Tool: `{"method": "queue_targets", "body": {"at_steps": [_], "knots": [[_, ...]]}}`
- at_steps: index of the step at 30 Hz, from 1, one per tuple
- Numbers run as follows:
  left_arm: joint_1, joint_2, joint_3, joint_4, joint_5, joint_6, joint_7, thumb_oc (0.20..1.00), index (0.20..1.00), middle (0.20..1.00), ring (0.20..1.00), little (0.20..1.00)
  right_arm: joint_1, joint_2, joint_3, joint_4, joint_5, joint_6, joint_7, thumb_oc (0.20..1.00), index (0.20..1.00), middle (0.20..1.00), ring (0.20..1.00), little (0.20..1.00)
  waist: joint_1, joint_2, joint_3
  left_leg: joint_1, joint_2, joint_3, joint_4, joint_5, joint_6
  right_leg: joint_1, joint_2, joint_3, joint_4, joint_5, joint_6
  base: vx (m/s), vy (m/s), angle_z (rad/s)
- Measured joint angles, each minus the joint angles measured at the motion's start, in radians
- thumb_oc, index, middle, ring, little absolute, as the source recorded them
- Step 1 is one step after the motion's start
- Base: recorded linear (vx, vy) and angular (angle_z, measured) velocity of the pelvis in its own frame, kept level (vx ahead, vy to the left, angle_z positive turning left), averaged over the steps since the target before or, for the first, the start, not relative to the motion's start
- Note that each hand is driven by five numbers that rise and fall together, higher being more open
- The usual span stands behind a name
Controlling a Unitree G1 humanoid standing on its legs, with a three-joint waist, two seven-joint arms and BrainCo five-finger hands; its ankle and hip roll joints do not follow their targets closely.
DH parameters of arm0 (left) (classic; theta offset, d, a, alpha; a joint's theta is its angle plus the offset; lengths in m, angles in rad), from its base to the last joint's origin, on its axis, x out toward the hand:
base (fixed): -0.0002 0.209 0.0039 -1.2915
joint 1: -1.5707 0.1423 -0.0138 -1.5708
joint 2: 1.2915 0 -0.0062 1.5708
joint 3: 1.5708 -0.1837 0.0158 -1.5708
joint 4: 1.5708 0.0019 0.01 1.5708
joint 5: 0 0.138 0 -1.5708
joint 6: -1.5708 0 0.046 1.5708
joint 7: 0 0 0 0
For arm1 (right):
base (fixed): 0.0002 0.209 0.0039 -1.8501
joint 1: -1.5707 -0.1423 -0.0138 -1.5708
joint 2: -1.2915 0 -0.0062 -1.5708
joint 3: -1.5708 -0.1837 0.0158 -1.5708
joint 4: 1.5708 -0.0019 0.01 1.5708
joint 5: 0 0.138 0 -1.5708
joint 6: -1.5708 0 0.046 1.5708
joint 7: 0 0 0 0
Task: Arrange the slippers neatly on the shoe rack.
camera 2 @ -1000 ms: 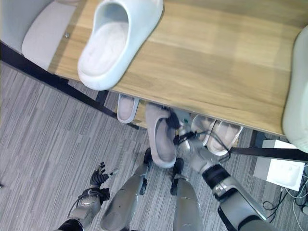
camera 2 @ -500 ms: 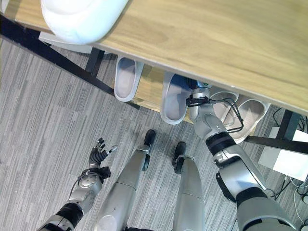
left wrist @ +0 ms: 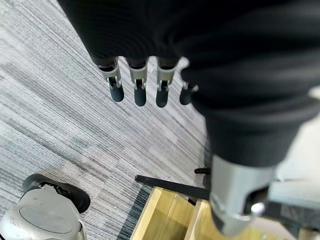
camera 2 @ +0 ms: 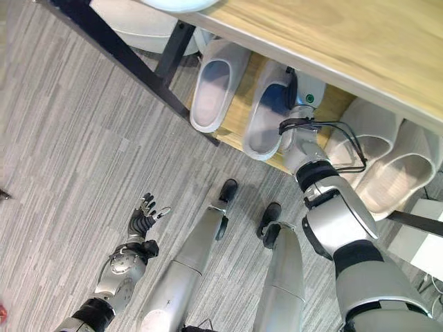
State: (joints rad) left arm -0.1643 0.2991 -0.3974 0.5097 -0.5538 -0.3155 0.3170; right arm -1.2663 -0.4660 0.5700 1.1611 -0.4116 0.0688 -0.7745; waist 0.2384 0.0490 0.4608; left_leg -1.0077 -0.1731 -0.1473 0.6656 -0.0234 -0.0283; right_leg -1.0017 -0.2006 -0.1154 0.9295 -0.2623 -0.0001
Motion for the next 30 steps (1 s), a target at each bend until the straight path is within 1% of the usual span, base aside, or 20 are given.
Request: {"method": "queue_targets", "body": {"at_steps": [1, 2, 3, 5, 7, 15, 18, 20, 22, 24, 25, 26, 28, 29, 30], "knots": [[-0.001, 0.004, -0.011, -0.002, -0.016, 0.000, -0.001, 1.000, 1.000, 1.000, 1.000, 1.000, -0.005, 0.000, 0.014, 0.034, 0.006, -0.002, 0.006, 0.200, 0.200, 0.200, 0.200, 0.200, 0.005, -0.001, -0.016, -0.011, -0.005, -0.003, 0.017, -0.004, 0.005, -0.006, -0.001, -0.001, 0.013, -0.009, -0.002, 0.01, 0.018, 0.11], [0.000, 0.007, -0.017, -0.003, -0.016, 0.000, -0.001, 1.000, 1.000, 1.000, 1.000, 1.000, -0.004, 0.001, 0.015, 0.039, 0.017, -0.002, 0.010, 0.617, 0.617, 0.617, 0.617, 0.617, 0.006, 0.000, -0.025, -0.018, -0.006, -0.004, 0.023, -0.006, 0.006, -0.011, -0.001, 0.000, 0.018, -0.011, -0.001, 0.01, 0.018, 0.10], [0.007, 0.019, -0.031, -0.030, -0.016, 0.001, -0.002, 1.000, 1.000, 1.000, 1.000, 1.000, -0.006, 0.000, 0.023, 0.054, 0.023, -0.005, 0.015, 1.000, 1.000, 1.000, 1.000, 1.000, 0.009, 0.000, -0.040, -0.033, -0.008, -0.004, 0.032, -0.007, 0.006, -0.026, -0.002, 0.001, 0.025, -0.014, 0.000, 0.00, 0.000, 0.00], [0.010, 0.026, -0.032, -0.059, -0.016, 0.000, -0.004, 1.000, 1.000, 1.000, 1.000, 1.000, -0.006, 0.000, 0.029, 0.052, 0.034, -0.005, 0.016, 1.000, 1.000, 1.000, 1.000, 1.000, 0.010, 0.000, -0.042, -0.038, -0.008, -0.004, 0.036, -0.008, 0.006, -0.031, -0.002, 0.002, 0.028, -0.014, 0.000, 0.00, 0.001, -0.02], [0.012, 0.030, -0.031, -0.083, -0.017, 0.001, -0.011, 1.000, 1.000, 1.000, 1.000, 1.000, -0.013, 0.000, 0.049, 0.072, 0.049, -0.003, 0.042, 1.000, 1.000, 1.000, 1.000, 1.000, 0.011, 0.001, -0.044, -0.040, -0.008, -0.004, 0.041, -0.008, 0.005, -0.033, -0.001, 0.003, 0.031, -0.014, 0.000, 0.00, 0.008, -0.03], [0.015, 0.031, -0.029, -0.098, -0.017, 0.008, -0.012, 1.000, 1.000, 1.000, 1.000, 1.000, -0.013, 0.006, 0.046, 0.066, 0.065, -0.001, 0.062, 1.000, 1.000, 1.000, 1.000, 1.000, 0.008, 0.000, -0.049, -0.041, -0.006, -0.003, 0.040, -0.008, 0.005, -0.035, 0.002, 0.004, 0.028, -0.014, 0.000, 0.00, 0.000, 0.00], [0.016, 0.032, -0.020, -0.097, -0.019, 0.015, -0.009, 1.000, 1.000, 1.000, 1.000, 1.000, -0.013, 0.031, 0.017, 0.037, 0.091, 0.006, 0.068, 1.000, 1.000, 1.000, 1.000, 1.000, -0.003, -0.004, -0.057, -0.041, -0.005, -0.003, 0.040, -0.008, 0.006, -0.034, 0.002, 0.004, 0.025, -0.014, 0.000, 0.00, 0.000, 0.00], [0.016, 0.032, -0.018, -0.098, -0.020, 0.025, -0.005, 1.000, 1.000, 1.000, 1.000, 1.000, -0.013, 0.062, 0.003, 0.015, 0.111, 0.008, 0.069, 1.000, 1.000, 1.000, 1.000, 1.000, -0.021, -0.010, -0.070, -0.041, -0.005, -0.003, 0.039, -0.010, 0.008, -0.032, 0.003, 0.004, 0.022, -0.014, 0.000, 0.00, 0.000, 0.00], [0.016, 0.034, -0.014, -0.098, -0.022, 0.033, -0.003, 1.000, 1.000, 1.000, 1.000, 1.000, -0.011, 0.078, -0.005, -0.051, 0.132, 0.019, 0.069, 1.000, 1.000, 1.000, 1.000, 1.000, -0.041, -0.014, -0.074, -0.037, -0.002, -0.002, 0.038, -0.011, 0.010, -0.026, 0.005, 0.003, 0.014, -0.013, 0.001, 0.00, -0.002, -0.05], [0.015, 0.034, -0.012, -0.105, -0.027, 0.038, -0.003, 1.000, 1.000, 1.000, 1.000, 1.000, 0.003, 0.074, -0.037, -0.131, 0.140, 0.025, 0.068, 1.000, 1.000, 1.000, 1.000, 1.000, -0.049, -0.017, -0.076, -0.034, 0.002, 0.002, 0.039, -0.015, 0.013, -0.021, 0.007, 0.003, 0.009, -0.012, 0.001, 0.01, -0.005, -0.07], [0.015, 0.034, -0.010, -0.105, -0.035, 0.042, -0.001, 1.000, 1.000, 1.000, 1.000, 1.000, 0.015, 0.069, -0.051, -0.187, 0.141, 0.030, 0.068, 1.000, 1.000, 1.000, 1.000, 1.000, -0.060, -0.018, -0.076, -0.030, 0.006, 0.003, 0.039, -0.018, 0.015, -0.014, 0.010, 0.003, 0.002, -0.012, 0.000, 0.01, -0.007, -0.07], [0.018, 0.034, -0.004, -0.106, -0.037, 0.046, 0.000, 1.000, 1.000, 1.000, 1.000, 1.000, 0.029, 0.069, -0.066, -0.237, 0.142, 0.029, 0.067, 1.000, 1.000, 1.000, 1.000, 1.000, -0.060, -0.019, -0.077, -0.028, 0.008, 0.004, 0.039, -0.020, 0.016, -0.011, 0.016, 0.005, -0.002, -0.011, -0.001, 0.01, 0.001, -0.12], [0.018, 0.033, 0.008, -0.106, -0.038, 0.054, 0.002, 1.000, 1.000, 1.000, 1.000, 1.000, 0.048, 0.068, -0.077, -0.302, 0.141, 0.032, 0.068, 1.000, 1.000, 1.000, 1.000, 1.000, -0.074, -0.019, -0.077, -0.015, 0.013, 0.007, 0.039, -0.026, 0.019, 0.003, 0.019, 0.005, -0.011, -0.009, 0.000, 0.01, 0.001, -0.09], [0.020, 0.033, 0.014, -0.106, -0.038, 0.058, 0.003, 1.000, 1.000, 1.000, 1.000, 1.000, 0.087, 0.067, -0.100, -0.380, 0.138, 0.039, 0.066, 1.000, 1.000, 1.000, 1.000, 1.000, -0.077, -0.021, -0.078, -0.004, 0.014, 0.012, 0.038, -0.030, 0.022, 0.014, 0.019, 0.008, -0.013, -0.008, 0.001, 0.03, -0.002, -0.04], [0.023, 0.033, 0.016, -0.107, -0.038, 0.063, 0.003, 1.000, 1.000, 1.000, 1.000, 1.000, 0.108, 0.069, -0.113, -0.411, 0.137, 0.040, 0.066, 1.000, 1.000, 1.000, 1.000, 1.000, -0.083, -0.023, -0.079, 0.003, 0.014, 0.014, 0.039, -0.034, 0.022, 0.022, 0.019, 0.009, -0.014, -0.008, 0.001, 0.03, -0.002, -0.05]]}}
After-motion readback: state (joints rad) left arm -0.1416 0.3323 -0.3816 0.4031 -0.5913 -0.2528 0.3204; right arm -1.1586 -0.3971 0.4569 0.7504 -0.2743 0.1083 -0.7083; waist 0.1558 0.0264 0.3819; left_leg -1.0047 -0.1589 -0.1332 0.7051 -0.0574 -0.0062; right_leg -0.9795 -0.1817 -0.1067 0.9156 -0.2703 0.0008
